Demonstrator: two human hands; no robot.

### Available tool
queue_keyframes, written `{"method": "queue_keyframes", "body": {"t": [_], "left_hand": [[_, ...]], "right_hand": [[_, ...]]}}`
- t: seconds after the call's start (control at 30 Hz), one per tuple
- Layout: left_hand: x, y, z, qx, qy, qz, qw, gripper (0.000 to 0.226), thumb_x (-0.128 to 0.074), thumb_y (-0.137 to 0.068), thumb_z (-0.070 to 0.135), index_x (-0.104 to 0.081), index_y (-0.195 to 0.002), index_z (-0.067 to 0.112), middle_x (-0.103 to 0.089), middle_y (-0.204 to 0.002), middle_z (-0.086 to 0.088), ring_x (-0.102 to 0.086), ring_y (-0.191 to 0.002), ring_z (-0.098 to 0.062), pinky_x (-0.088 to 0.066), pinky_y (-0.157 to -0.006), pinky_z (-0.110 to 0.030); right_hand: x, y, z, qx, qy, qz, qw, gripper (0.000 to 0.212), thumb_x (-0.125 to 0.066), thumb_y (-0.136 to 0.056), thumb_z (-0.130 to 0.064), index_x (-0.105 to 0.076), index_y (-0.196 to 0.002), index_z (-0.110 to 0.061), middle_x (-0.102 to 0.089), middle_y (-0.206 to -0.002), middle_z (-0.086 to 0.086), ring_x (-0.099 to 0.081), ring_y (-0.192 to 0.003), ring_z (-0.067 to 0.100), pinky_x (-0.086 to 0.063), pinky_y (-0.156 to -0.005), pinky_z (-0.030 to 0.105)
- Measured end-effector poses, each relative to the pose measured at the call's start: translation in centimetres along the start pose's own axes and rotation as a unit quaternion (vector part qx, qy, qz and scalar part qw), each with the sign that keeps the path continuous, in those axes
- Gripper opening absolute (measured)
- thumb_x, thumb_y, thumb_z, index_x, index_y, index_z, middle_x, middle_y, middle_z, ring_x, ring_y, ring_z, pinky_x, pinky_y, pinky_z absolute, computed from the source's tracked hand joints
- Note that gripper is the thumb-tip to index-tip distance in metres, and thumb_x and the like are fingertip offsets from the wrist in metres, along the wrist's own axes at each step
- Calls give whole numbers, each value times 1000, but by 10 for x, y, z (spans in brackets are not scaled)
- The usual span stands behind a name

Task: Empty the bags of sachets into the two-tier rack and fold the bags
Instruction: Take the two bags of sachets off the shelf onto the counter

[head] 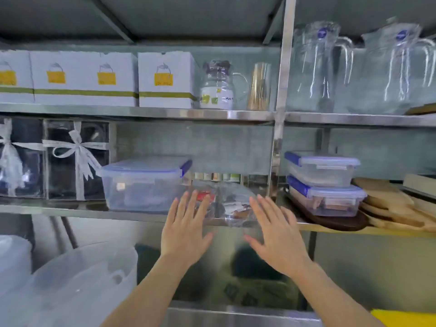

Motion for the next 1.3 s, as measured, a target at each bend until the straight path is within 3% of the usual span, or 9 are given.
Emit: {"method": "queue_keyframes", "body": {"t": [0.1,0.3,0.4,0.53,0.67,0.83,1.0,1.1,1.3], "left_hand": [[-31,-2,-10,20,-60,-66,996,95,-41,-86,60,35,-132,27,3,-159,-7,15,-143,-26,16,-112,-40],[-54,-5,-26,27,-118,-74,990,63,-57,-82,31,-28,-135,13,-46,-136,-7,-32,-132,-26,-19,-112,-37],[-61,-9,-26,22,-130,-77,988,58,-61,-79,27,-34,-128,12,-46,-134,-11,-35,-129,-29,-23,-110,-38],[-72,-18,-33,3,-162,-62,985,66,-63,-83,26,-22,-133,15,-17,-153,-20,-13,-143,-35,-10,-116,-43],[-67,-28,-31,-19,-156,-33,987,48,-73,-75,23,-52,-116,14,-69,-107,-5,-63,-104,-22,-34,-104,-37],[-65,-29,-35,-33,-129,-56,989,26,-54,-84,11,-58,-109,20,-69,-107,-1,-61,-104,-21,-30,-104,-38],[-44,-27,-32,-55,-64,28,996,24,-77,-60,4,-62,-78,10,-70,-71,-8,-66,-64,-28,-52,-69,-36],[-44,-24,-27,-68,-54,14,996,28,-84,-60,23,-65,-79,13,-70,-71,-6,-67,-64,-28,-54,-66,-33],[-26,-27,-18,-113,-66,-5,991,35,-88,-28,0,-66,-52,14,-61,-45,-3,-58,-40,-22,-44,-40,-20]], "right_hand": [[-27,-2,-2,43,85,19,995,90,-76,-62,-49,-39,-137,-17,-52,-137,5,-46,-128,22,-40,-100,47],[-43,-10,0,41,138,96,985,55,-85,-53,-17,-66,-104,-11,-71,-102,7,-66,-97,23,-52,-80,39],[-49,-12,-3,62,169,123,976,38,-82,-53,-10,-69,-89,-12,-72,-87,5,-67,-84,23,-52,-75,35],[-52,-13,-2,92,192,129,968,33,-82,-52,-11,-69,-82,-14,-71,-79,3,-66,-77,22,-52,-74,34],[-56,-14,-1,105,200,112,968,43,-83,-50,-15,-67,-89,-12,-70,-87,6,-66,-83,22,-53,-74,34],[-56,-15,0,112,213,156,958,21,-73,-58,-8,-66,-78,-13,-69,-73,3,-63,-69,21,-46,-72,33],[-52,-21,6,96,162,199,962,12,-67,-71,-7,-66,-82,-12,-71,-78,4,-65,-75,22,-41,-73,36],[-52,-20,4,97,159,193,964,19,-72,-67,-6,-64,-84,-11,-69,-81,6,-65,-77,23,-45,-75,37],[-42,-21,2,125,128,162,970,13,-76,-61,-5,-68,-69,-11,-68,-67,4,-61,-61,19,-44,-65,30]]}}
Point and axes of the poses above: each hand's wrist, its own y-axis away from the middle knuckle, its own x-axis out of the back of the hand, z = x × y, the point moved 5 cm from there along -y, towards the middle knuckle
